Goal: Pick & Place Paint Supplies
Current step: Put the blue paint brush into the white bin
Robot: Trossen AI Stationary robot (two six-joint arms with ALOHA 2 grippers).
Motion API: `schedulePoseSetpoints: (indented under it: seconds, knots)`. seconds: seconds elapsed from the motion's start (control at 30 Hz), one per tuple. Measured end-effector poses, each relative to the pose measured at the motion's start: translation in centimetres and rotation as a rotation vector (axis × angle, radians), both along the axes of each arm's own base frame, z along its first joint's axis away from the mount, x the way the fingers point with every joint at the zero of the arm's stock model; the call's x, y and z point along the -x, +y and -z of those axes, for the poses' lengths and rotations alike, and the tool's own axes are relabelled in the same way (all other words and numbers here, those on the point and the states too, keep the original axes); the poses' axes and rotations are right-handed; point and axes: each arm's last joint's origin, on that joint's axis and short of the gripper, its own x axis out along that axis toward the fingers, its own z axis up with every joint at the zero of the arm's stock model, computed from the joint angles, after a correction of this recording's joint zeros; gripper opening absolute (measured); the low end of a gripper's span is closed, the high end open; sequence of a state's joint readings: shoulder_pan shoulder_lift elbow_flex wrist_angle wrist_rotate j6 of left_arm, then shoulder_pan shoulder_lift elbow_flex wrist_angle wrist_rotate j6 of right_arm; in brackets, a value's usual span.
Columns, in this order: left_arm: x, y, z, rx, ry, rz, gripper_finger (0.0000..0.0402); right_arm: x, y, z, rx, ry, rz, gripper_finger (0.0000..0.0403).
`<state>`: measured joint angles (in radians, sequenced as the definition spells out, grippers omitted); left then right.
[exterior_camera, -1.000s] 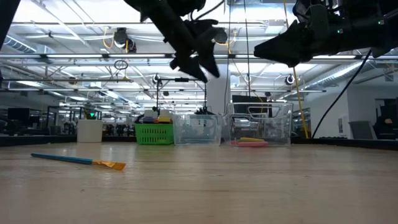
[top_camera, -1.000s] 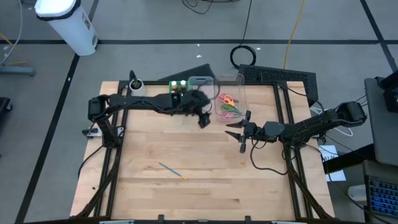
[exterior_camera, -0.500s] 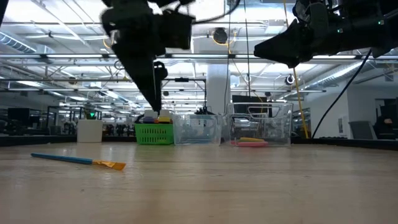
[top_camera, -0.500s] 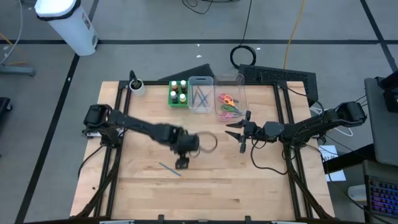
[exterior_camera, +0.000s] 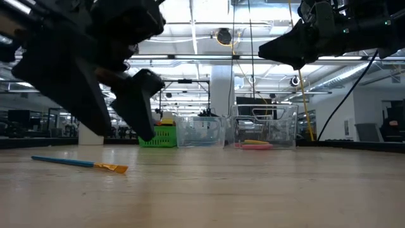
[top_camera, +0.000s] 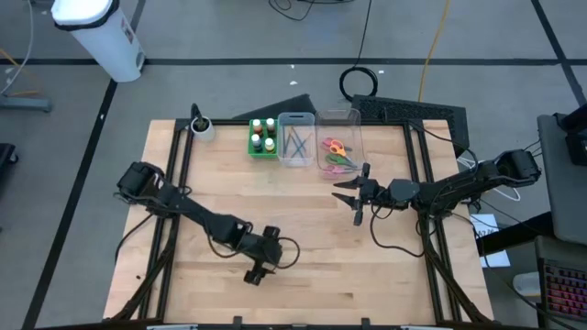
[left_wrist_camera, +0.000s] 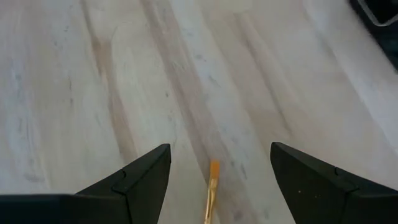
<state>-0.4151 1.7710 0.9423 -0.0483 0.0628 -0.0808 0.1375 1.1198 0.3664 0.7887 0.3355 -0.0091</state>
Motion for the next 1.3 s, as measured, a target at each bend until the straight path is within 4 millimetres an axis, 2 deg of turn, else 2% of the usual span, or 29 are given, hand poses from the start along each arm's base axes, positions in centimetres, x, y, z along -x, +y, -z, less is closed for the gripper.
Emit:
schedulePoseSetpoints:
  seconds: [0.23,0.57,0.67,0.93,1.03,1.17,1.3]
  knots:
    - [1.0,0.0,1.7,-0.013,0.036,-0.05,0.0284,0.0,0.0,0.0,0.002,0.0,0.0,0.0119]
    - [0.4,-0.7,5.0,-0.005,0.094,-0.011,0.0279,0.0,0.0,0.0,0.002,0.0,-0.001,0.0117]
    - [0.5,-0.7,5.1,-0.003,0.1,-0.01,0.0249,0.0,0.0,0.0,0.002,0.001,-0.001,0.0118]
    - [0.5,-0.6,5.2,-0.013,0.107,-0.034,0.0114,0.0,0.0,0.0,0.002,0.001,-0.001,0.0115]
    - [0.5,-0.6,5.2,0.006,0.119,-0.068,0.0086,0.0,0.0,0.0,0.002,0.001,-0.001,0.0116]
    - [0.6,-0.6,5.2,0.034,0.135,-0.117,0.0086,0.0,0.0,0.0,0.002,0.001,-0.001,0.0119]
    - [0.7,-0.7,4.9,0.039,0.132,-0.112,0.0127,0.0,0.0,0.0,0.002,0.001,-0.001,0.0116]
